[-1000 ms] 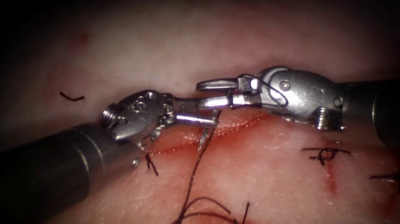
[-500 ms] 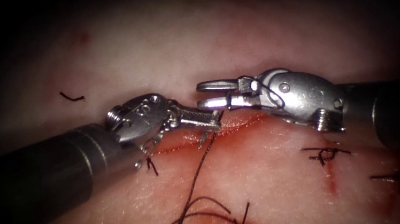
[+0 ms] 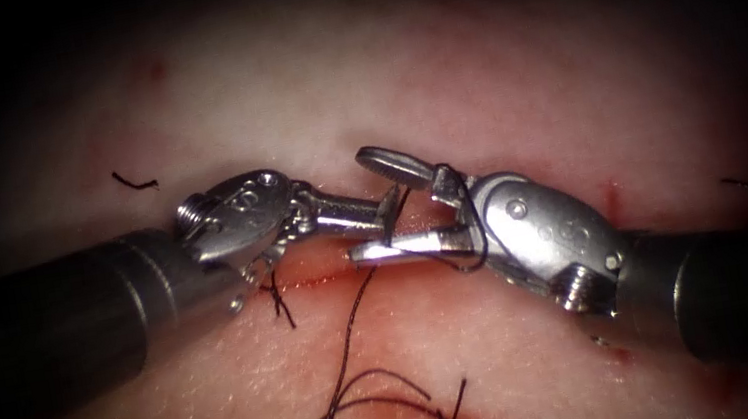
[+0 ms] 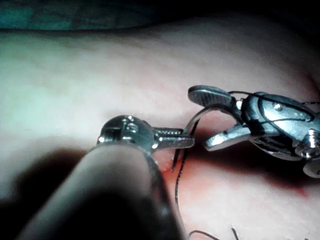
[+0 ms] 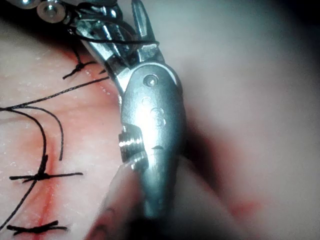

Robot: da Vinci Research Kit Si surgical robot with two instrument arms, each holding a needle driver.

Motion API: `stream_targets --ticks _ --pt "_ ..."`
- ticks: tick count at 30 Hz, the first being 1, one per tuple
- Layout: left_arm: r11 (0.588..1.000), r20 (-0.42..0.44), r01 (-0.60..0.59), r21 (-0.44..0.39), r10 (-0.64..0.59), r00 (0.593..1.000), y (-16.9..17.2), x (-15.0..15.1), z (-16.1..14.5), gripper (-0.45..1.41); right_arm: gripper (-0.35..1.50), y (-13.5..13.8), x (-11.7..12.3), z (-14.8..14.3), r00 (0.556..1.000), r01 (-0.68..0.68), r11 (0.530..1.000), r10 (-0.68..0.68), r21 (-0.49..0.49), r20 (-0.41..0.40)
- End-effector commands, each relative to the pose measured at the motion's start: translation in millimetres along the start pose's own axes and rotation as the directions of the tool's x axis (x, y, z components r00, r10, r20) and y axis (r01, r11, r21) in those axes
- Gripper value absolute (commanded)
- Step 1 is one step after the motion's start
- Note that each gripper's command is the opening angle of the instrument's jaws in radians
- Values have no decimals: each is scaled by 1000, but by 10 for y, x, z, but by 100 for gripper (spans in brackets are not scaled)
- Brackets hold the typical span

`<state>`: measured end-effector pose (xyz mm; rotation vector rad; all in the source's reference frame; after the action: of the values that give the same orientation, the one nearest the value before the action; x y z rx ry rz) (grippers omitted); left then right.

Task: Wound Closure
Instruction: Grab the needle with the right needle driver.

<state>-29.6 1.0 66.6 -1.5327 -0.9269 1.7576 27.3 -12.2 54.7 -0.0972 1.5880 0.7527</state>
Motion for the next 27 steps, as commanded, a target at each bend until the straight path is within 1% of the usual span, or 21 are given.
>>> stream_targets --ticks 1,2,3,5,6,7,8,10,11,12,13,15,19,21,23,24,25,26,27 --pt "1000 -4 -9 -2 9 1000 -6 2 5 -45 24 -1 -5 6 1000 2 1000 -2 -5 2" --pt "1000 -4 -9 -2 9 1000 -6 2 5 -45 24 -1 -5 6 1000 2 1000 -2 -5 2" --pt "1000 -9 -10 1 10 1000 -6 2 5 -45 2 1 -4 5 1000 1 999 -1 -50 16" --pt "1000 -12 -10 1 10 1000 -5 1 5 -45 -1 1 -4 5 1000 2 998 -2 -64 13" --pt "1000 -12 -11 1 11 1000 -5 1 5 -45 -10 0 -5 5 1000 9 995 -9 -101 5" --pt "1000 -12 -11 1 11 1000 -5 1 5 -45 -11 0 -5 5 1000 14 993 -13 -114 8" --pt "1000 -11 -17 1 17 1000 -5 1 5 -45 -35 -2 -5 5 1000 23 990 -21 -140 19" --pt "1000 -11 -17 1 17 1000 -5 1 5 -45 -35 -3 -4 5 999 29 987 -26 -160 24" --pt "1000 -11 -17 1 17 1000 -5 1 5 -45 -28 -4 -4 6 999 33 985 -29 -171 29" --pt "1000 -14 -17 2 17 1000 -5 1 5 -45 -16 -5 -4 6 999 36 983 -31 -178 31" --pt "1000 -14 -23 1 23 1000 -5 1 5 -45 2 -7 -6 7 999 43 980 -36 -194 38" --pt "1000 -14 -23 1 23 1000 -5 1 5 -45 9 -8 -7 7 998 47 979 -40 -201 38" --pt "1000 -14 -29 1 29 999 -5 1 5 -45 10 -10 -9 9 998 51 977 -44 -205 39" --pt "1000 -14 -29 0 29 999 -5 1 5 -45 26 -10 -10 10 998 52 977 -44 -208 40" --pt "1000 -14 -29 0 29 999 -5 1 5 -45 29 -10 -10 11 998 53 976 -45 -212 41" --pt "1000 -14 -29 0 29 999 -5 1 5 -45 51 -10 -10 13 998 55 974 -47 -219 44" --pt "1000 -14 -29 0 29 999 -5 1 5 -45 56 -10 -10 13 998 56 973 -48 -222 45" --pt "1000 -14 -29 0 29 999 -5 1 5 -45 56 -10 -10 13 998 56 973 -48 -222 45" --pt "1000 -13 -29 0 29 999 -5 1 5 -45 69 -11 -10 14 998 59 971 -49 -230 48"
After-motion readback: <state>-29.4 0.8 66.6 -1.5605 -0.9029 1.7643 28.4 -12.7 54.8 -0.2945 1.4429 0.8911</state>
